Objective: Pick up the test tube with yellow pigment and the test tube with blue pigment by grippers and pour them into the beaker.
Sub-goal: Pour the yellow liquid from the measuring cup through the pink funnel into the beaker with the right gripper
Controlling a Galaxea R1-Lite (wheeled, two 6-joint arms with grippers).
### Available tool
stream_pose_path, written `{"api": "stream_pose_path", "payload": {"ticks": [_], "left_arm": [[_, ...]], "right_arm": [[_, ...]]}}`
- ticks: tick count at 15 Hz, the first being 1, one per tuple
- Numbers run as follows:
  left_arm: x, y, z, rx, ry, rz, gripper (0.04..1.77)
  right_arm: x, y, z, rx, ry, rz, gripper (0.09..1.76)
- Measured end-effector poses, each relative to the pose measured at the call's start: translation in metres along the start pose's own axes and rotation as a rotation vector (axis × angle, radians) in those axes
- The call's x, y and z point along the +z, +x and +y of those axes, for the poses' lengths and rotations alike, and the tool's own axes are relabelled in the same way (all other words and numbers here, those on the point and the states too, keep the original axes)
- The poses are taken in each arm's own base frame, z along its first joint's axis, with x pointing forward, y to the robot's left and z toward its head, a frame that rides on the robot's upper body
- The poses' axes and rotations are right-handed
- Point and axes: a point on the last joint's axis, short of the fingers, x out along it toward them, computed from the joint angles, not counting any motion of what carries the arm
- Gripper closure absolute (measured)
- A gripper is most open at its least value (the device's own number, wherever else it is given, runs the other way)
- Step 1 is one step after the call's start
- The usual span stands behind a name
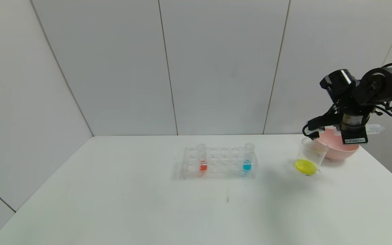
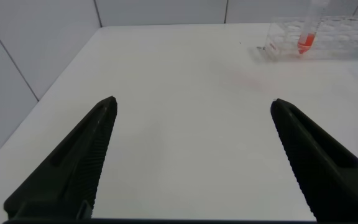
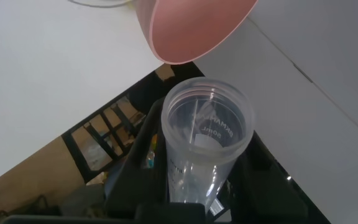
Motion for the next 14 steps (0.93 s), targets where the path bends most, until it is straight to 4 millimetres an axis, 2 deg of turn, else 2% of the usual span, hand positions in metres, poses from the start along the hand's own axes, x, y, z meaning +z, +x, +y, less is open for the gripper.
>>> {"api": "stream_pose_path", "payload": {"ticks": [4, 6, 10, 14], "left_arm": [[0.000, 0.000, 0.000, 0.000, 0.000, 0.000, 0.05], [0.000, 0.000, 0.000, 0.000, 0.000, 0.000, 0.05], [0.000, 0.000, 0.000, 0.000, 0.000, 0.000, 0.05], [0.000, 0.000, 0.000, 0.000, 0.000, 0.000, 0.05]], "right_arm": [[0.003, -0.006, 0.000, -0.010, 0.000, -0.028, 1.25], [0.003, -0.007, -0.001, 0.007, 0.038, -0.128, 1.25], [-0.011, -0.004, -0.012, 0.047, 0.210, -0.432, 1.25], [-0.014, 0.001, -0.037, 0.081, 0.591, -0.895, 1.25]]}}
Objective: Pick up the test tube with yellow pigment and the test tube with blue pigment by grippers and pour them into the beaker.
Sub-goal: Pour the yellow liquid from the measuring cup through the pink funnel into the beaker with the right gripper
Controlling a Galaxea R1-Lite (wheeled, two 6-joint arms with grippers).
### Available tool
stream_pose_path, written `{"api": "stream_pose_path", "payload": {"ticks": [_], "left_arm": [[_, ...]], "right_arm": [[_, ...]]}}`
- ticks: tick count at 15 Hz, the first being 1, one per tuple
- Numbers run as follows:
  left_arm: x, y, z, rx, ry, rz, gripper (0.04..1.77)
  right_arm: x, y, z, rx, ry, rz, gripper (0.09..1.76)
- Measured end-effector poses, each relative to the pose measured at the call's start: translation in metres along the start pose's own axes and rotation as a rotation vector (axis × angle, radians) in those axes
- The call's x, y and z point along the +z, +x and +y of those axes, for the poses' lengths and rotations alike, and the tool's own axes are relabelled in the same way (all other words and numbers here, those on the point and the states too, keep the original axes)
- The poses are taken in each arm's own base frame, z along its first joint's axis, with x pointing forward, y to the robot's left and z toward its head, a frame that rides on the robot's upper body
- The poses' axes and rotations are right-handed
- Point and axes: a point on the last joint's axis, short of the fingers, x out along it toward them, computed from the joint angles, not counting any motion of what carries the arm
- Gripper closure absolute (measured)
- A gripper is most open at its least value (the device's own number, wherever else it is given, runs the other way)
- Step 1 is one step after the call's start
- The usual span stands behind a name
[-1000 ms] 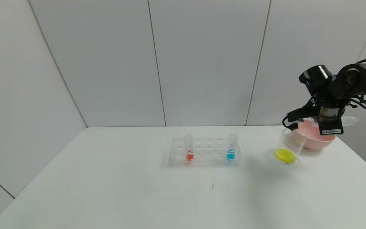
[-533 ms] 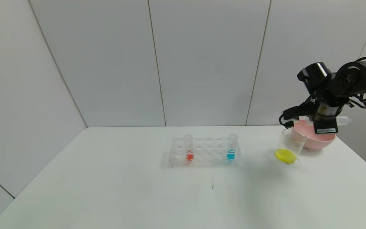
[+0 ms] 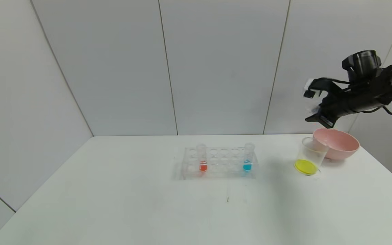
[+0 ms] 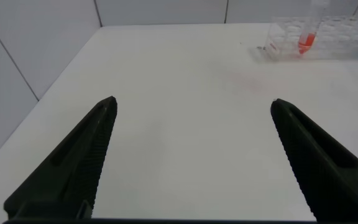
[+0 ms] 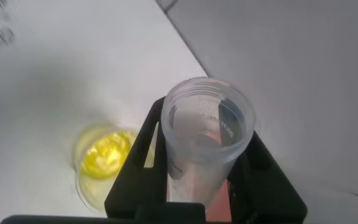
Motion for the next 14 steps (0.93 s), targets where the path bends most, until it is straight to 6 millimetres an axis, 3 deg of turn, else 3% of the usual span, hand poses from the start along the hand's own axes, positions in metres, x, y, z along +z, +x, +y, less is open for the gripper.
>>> {"api": "stream_pose_path", "payload": {"ticks": [3, 6, 9, 14], "left_arm": [[0.000, 0.000, 0.000, 0.000, 0.000, 0.000, 0.05], [0.000, 0.000, 0.000, 0.000, 0.000, 0.000, 0.05], [0.000, 0.000, 0.000, 0.000, 0.000, 0.000, 0.05], [0.000, 0.000, 0.000, 0.000, 0.000, 0.000, 0.05]], "right_arm": [[-0.002, 0.005, -0.008, 0.029, 0.177, -0.171, 1.25], [-0.004, 0.006, -0.011, -0.050, 0.306, -0.285, 1.25], [-0.010, 0.002, 0.001, -0.071, 0.427, -0.364, 1.25], [-0.029, -0.034, 0.027, -0.118, 0.542, -0.418, 1.25]]}}
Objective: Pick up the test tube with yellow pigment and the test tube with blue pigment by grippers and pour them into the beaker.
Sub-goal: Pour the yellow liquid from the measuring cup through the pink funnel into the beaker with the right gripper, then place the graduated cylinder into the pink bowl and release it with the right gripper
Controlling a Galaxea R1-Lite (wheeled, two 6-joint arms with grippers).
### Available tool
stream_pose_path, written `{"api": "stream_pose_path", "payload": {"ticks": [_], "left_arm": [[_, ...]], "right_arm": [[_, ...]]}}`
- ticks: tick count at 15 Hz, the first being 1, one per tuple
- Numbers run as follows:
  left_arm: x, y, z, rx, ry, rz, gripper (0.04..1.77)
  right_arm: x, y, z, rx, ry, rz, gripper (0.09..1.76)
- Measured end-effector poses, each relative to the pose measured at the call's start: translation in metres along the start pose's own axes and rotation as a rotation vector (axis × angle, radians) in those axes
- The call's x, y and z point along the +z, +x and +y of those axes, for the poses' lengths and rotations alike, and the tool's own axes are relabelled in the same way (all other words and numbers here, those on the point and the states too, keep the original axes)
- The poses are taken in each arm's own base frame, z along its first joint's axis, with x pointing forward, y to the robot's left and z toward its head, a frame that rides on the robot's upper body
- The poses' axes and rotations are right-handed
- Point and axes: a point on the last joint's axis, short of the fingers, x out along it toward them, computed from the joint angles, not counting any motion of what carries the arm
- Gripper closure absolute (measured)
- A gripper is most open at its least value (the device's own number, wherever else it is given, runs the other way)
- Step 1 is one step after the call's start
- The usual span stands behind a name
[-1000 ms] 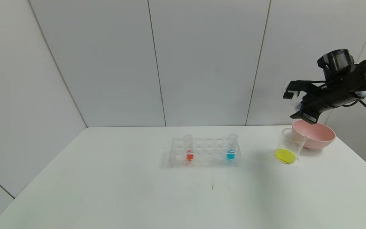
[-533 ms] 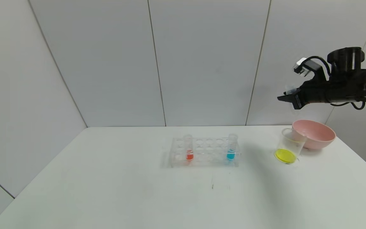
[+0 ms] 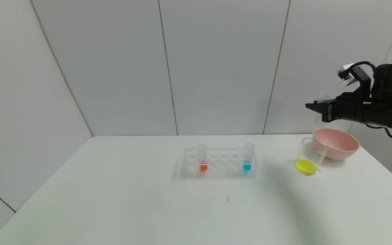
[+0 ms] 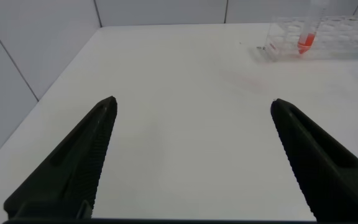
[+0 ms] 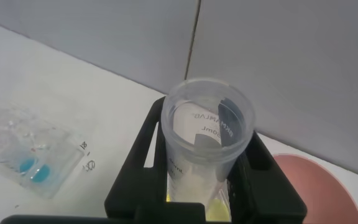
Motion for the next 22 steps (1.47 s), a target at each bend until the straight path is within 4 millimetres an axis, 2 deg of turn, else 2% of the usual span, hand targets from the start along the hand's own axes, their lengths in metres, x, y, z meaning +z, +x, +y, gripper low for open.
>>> {"api": "stream_pose_path", "payload": {"ticks": [3, 5, 8, 10, 13, 17, 22], "left_arm": [[0.000, 0.000, 0.000, 0.000, 0.000, 0.000, 0.05], [0.000, 0.000, 0.000, 0.000, 0.000, 0.000, 0.05], [0.000, 0.000, 0.000, 0.000, 0.000, 0.000, 0.05], [0.000, 0.000, 0.000, 0.000, 0.000, 0.000, 0.05], [0.000, 0.000, 0.000, 0.000, 0.000, 0.000, 0.05], [0.000, 0.000, 0.000, 0.000, 0.000, 0.000, 0.05], [0.000, 0.000, 0.000, 0.000, 0.000, 0.000, 0.05]], "right_arm": [[-0.009, -0.026, -0.002, -0.078, 0.011, -0.135, 1.25], [-0.029, -0.038, -0.011, -0.125, 0.039, -0.120, 1.25], [-0.046, -0.043, -0.026, -0.170, 0.125, -0.089, 1.25], [-0.055, -0.038, -0.039, -0.198, 0.144, -0.077, 1.25], [-0.068, -0.018, -0.064, -0.251, 0.146, -0.085, 1.25], [-0.085, 0.029, -0.098, -0.348, 0.138, -0.106, 1.25], [-0.112, 0.074, -0.118, -0.362, 0.121, -0.123, 1.25]]}}
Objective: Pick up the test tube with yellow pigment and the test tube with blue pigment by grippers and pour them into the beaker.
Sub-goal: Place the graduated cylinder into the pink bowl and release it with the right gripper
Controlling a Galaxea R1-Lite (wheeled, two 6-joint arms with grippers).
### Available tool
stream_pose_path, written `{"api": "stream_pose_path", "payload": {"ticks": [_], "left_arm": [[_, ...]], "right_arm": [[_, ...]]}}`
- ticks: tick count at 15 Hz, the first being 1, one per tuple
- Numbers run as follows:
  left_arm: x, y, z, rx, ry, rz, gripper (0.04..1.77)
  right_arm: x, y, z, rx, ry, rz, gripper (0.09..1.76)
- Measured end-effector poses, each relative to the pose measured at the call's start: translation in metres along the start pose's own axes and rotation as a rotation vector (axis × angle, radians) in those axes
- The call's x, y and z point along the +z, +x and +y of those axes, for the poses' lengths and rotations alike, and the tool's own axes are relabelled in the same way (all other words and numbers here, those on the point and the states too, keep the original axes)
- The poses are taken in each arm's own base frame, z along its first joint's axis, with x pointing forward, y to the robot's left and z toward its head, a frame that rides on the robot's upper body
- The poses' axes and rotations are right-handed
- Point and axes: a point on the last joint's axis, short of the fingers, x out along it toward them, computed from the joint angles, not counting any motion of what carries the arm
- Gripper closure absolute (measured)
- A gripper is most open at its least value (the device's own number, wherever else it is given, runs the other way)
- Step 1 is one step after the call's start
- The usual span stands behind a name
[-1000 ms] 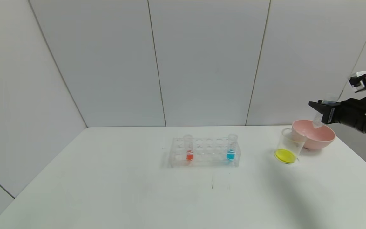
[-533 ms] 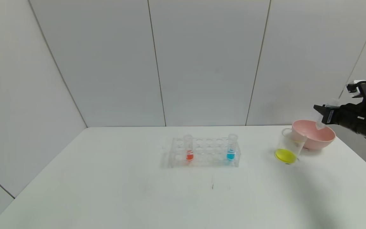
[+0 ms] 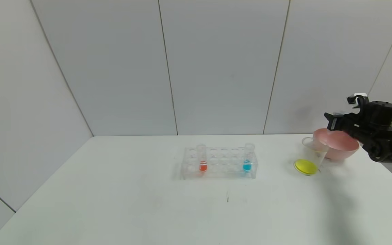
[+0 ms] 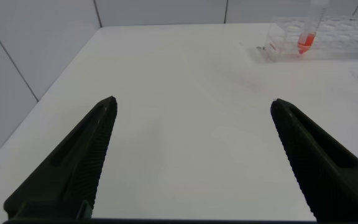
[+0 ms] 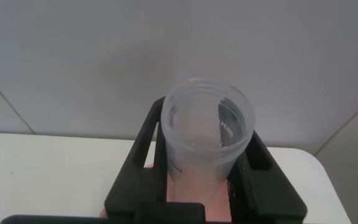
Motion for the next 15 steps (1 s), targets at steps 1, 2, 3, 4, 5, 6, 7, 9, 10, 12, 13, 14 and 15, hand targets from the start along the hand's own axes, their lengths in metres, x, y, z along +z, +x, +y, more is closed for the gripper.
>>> {"api": "stream_pose_path", "payload": {"ticks": [1, 2, 3, 4, 5, 6, 7, 9, 10, 12, 13, 14, 15], "left_arm": [[0.000, 0.000, 0.000, 0.000, 0.000, 0.000, 0.05], [0.000, 0.000, 0.000, 0.000, 0.000, 0.000, 0.05], [0.000, 0.000, 0.000, 0.000, 0.000, 0.000, 0.05], [0.000, 0.000, 0.000, 0.000, 0.000, 0.000, 0.05], [0.000, 0.000, 0.000, 0.000, 0.000, 0.000, 0.05], [0.000, 0.000, 0.000, 0.000, 0.000, 0.000, 0.05], [0.000, 0.000, 0.000, 0.000, 0.000, 0.000, 0.05], [0.000, 0.000, 0.000, 0.000, 0.000, 0.000, 0.05], [0.000, 0.000, 0.000, 0.000, 0.000, 0.000, 0.05], [0.000, 0.000, 0.000, 0.000, 0.000, 0.000, 0.05], [0.000, 0.000, 0.000, 0.000, 0.000, 0.000, 0.05], [0.000, 0.000, 0.000, 0.000, 0.000, 0.000, 0.05], [0.000, 0.000, 0.000, 0.000, 0.000, 0.000, 0.05]], "right_arm": [[-0.007, 0.004, -0.001, 0.000, 0.001, 0.007, 1.16], [-0.013, 0.008, -0.002, 0.000, 0.003, 0.015, 1.03], [-0.019, 0.010, -0.002, 0.000, 0.004, 0.021, 0.92], [-0.022, 0.012, -0.002, 0.000, 0.005, 0.022, 0.83], [-0.024, 0.014, -0.002, 0.001, 0.003, 0.018, 0.75], [-0.023, 0.015, -0.002, 0.002, 0.000, 0.003, 0.67], [-0.021, 0.015, -0.001, 0.005, -0.001, -0.002, 0.61], [-0.014, 0.015, 0.003, 0.013, -0.003, -0.012, 0.50], [-0.007, 0.013, 0.008, 0.020, -0.006, -0.022, 0.46], [0.011, 0.007, 0.020, 0.028, -0.010, -0.044, 0.39], [0.020, 0.002, 0.028, 0.019, -0.009, -0.046, 0.36], [0.028, -0.003, 0.037, 0.009, -0.004, -0.041, 0.33], [0.035, -0.009, 0.049, 0.001, 0.007, -0.033, 0.31]]}}
